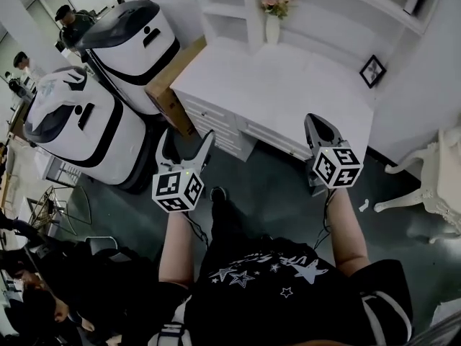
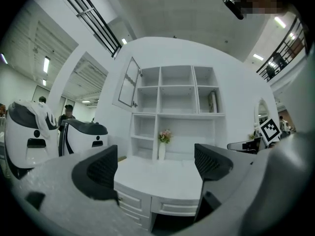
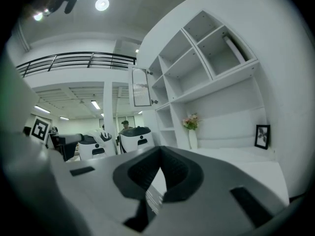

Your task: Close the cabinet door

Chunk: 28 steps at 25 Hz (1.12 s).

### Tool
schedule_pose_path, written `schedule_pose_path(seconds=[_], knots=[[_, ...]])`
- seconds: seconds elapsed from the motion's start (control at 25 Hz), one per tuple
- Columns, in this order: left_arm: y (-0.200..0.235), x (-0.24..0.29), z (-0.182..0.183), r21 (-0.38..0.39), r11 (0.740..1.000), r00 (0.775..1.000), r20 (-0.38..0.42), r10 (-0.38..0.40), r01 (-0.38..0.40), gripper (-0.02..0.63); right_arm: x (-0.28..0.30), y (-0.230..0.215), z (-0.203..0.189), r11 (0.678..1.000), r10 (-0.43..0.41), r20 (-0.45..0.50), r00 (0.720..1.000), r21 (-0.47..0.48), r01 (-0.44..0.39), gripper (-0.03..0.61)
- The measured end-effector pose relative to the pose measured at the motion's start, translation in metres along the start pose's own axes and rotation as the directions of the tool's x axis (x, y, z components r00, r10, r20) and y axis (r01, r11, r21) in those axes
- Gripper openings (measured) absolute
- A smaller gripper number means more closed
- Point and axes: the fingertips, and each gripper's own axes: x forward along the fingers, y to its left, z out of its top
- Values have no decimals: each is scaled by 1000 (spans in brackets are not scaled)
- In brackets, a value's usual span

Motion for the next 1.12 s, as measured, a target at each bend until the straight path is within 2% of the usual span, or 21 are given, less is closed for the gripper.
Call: schedule_pose_path(seconds=[0.2, 0.4, 0.6, 0.88, 1.12], knots=[[66, 57, 21, -11, 1000, 999, 51, 10, -9, 479, 67, 2, 9, 999, -20, 10, 1000, -28, 20, 5], [129, 119, 42, 17, 999, 998, 64, -28, 27, 479, 145, 18, 23, 997, -33, 13, 999, -63, 34, 5], [184, 175, 78, 19, 999, 992, 115, -50, 48, 479, 213, 35, 40, 997, -36, 22, 999, -64, 37, 5], [236, 225, 133, 68, 989, 974, 174, -143, 133, 479, 283, 64, 60, 996, -40, 42, 998, -74, 43, 5], [275, 258, 169, 107, 979, 957, 213, -195, 176, 479, 329, 87, 78, 996, -45, 89, 995, -78, 52, 5]])
